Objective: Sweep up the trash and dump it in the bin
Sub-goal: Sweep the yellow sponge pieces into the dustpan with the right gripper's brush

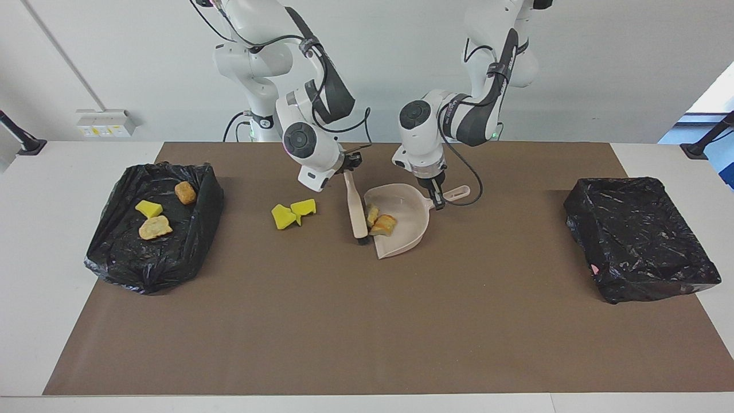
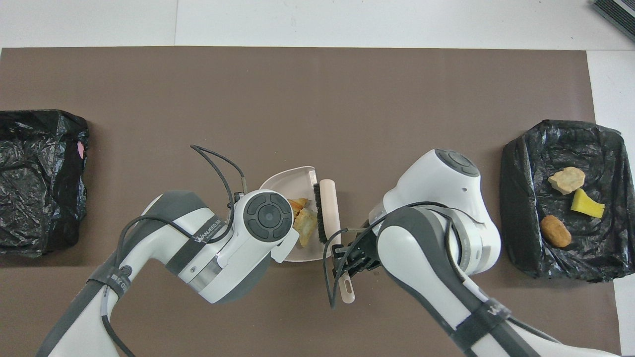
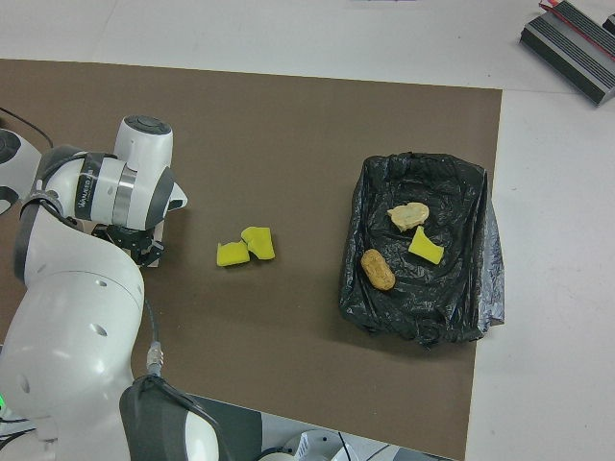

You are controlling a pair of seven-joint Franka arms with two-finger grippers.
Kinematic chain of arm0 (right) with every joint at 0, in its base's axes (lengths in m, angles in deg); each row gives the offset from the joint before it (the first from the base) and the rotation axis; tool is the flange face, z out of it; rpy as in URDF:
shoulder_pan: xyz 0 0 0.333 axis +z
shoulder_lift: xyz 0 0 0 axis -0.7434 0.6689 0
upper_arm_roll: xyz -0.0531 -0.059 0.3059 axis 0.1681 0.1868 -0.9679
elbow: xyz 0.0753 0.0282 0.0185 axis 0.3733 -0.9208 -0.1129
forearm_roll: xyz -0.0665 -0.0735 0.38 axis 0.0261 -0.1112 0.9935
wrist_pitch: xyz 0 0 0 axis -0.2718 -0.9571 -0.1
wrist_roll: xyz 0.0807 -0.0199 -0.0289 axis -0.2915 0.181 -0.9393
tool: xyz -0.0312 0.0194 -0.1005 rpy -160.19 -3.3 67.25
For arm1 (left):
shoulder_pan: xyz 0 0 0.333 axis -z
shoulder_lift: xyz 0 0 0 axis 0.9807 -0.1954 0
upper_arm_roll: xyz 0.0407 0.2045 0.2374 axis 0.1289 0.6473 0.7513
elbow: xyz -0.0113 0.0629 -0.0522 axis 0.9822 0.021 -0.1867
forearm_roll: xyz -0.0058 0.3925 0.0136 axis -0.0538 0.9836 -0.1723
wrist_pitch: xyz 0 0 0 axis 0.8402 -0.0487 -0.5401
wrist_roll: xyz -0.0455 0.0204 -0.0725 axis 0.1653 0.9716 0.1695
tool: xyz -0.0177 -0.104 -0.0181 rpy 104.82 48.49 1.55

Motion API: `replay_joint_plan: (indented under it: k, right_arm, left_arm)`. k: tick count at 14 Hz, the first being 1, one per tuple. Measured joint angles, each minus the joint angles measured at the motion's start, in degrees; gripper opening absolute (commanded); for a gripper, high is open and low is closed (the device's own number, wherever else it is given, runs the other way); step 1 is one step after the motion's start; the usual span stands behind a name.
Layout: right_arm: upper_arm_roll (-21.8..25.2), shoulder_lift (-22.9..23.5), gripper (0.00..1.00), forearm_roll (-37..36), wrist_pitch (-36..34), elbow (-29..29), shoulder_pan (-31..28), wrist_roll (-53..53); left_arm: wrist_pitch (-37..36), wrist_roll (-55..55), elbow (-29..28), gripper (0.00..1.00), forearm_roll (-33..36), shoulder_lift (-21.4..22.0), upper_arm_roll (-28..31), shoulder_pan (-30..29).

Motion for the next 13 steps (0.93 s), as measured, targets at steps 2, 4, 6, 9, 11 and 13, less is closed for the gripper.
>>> replay_joint_plan:
  k: [2,4,6,9,11,13]
  right_arm:
    - [0.89,-2.78,0.00,-1.19,-3.83,1.67,-3.03,-0.08]
    - [1.79,-7.08,0.00,-8.06,-7.23,2.34,-4.98,-0.08]
    - [2.04,-11.34,0.00,-18.07,-10.37,2.20,-7.23,-0.08]
    - [2.19,-14.75,0.00,-31.62,-11.98,-1.07,-10.34,-1.35]
    - [2.24,-16.40,0.00,-35.95,-10.46,-5.85,-11.31,-1.66]
    - [2.21,-17.31,0.00,-37.26,-6.68,-11.76,-11.41,-1.66]
  left_arm:
    - [0.16,0.00,-0.08,0.00,0.00,0.00,0.05,0.00]
    - [0.32,0.00,-0.16,0.00,0.00,0.00,0.09,0.00]
    - [0.50,0.00,-0.25,0.00,0.00,0.00,0.12,0.00]
    - [0.69,0.00,-0.37,0.00,0.00,0.01,0.17,0.00]
    - [0.73,0.00,-0.40,0.00,0.00,0.03,0.18,0.00]
    - [0.76,0.00,-0.43,0.00,0.00,0.04,0.18,0.00]
